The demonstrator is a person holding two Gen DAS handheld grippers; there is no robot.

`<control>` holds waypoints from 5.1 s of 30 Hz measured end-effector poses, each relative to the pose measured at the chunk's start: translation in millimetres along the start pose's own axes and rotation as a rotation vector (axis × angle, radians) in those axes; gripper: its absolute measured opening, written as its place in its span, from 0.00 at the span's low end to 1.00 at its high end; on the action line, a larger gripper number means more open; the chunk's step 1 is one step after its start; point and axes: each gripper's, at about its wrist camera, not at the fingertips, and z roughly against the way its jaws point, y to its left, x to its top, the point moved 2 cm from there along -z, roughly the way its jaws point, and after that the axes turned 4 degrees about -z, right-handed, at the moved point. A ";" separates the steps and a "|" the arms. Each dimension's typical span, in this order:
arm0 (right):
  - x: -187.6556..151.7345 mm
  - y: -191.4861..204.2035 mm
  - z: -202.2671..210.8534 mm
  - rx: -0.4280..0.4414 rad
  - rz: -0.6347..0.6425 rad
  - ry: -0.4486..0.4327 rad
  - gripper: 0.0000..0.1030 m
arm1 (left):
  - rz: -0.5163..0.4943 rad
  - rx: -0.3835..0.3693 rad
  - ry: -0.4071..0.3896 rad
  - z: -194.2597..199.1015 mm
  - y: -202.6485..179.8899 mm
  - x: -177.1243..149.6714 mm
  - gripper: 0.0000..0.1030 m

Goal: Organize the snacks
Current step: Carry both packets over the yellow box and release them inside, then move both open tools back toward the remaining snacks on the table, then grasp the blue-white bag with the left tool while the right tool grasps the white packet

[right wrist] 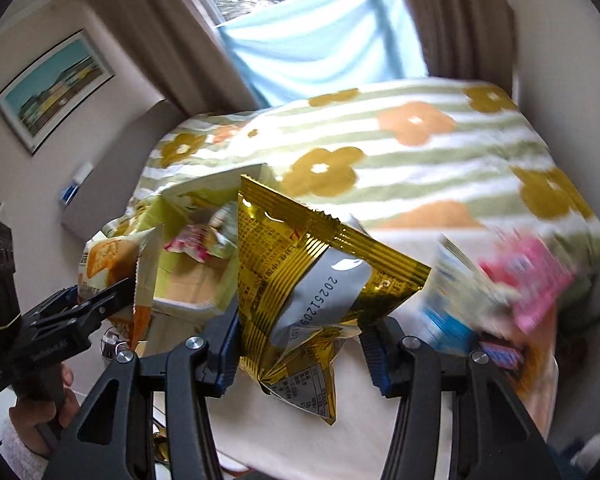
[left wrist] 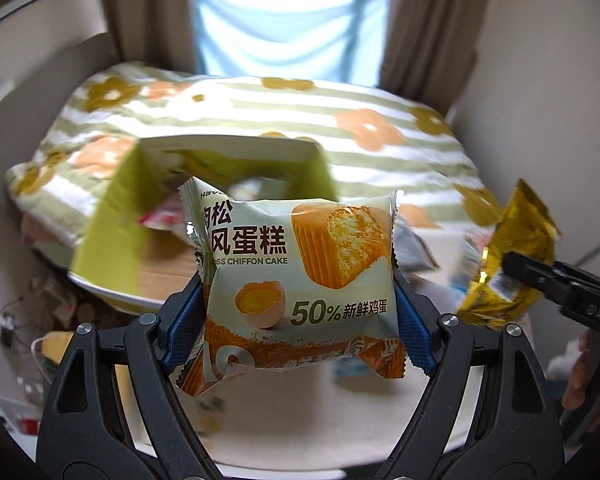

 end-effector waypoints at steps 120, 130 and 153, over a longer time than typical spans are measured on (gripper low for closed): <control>-47.6 -88.7 -141.9 0.013 0.645 0.291 0.93 | 0.282 -0.098 0.280 -191.2 -95.7 -110.1 0.89; -64.1 -77.9 -164.0 -0.009 0.801 0.343 0.92 | 0.288 -0.118 0.289 -194.5 -92.2 -122.4 0.70; -75.4 -69.2 -174.6 -0.054 0.844 0.398 0.57 | 0.224 -0.076 0.246 -163.0 -106.6 -118.0 0.58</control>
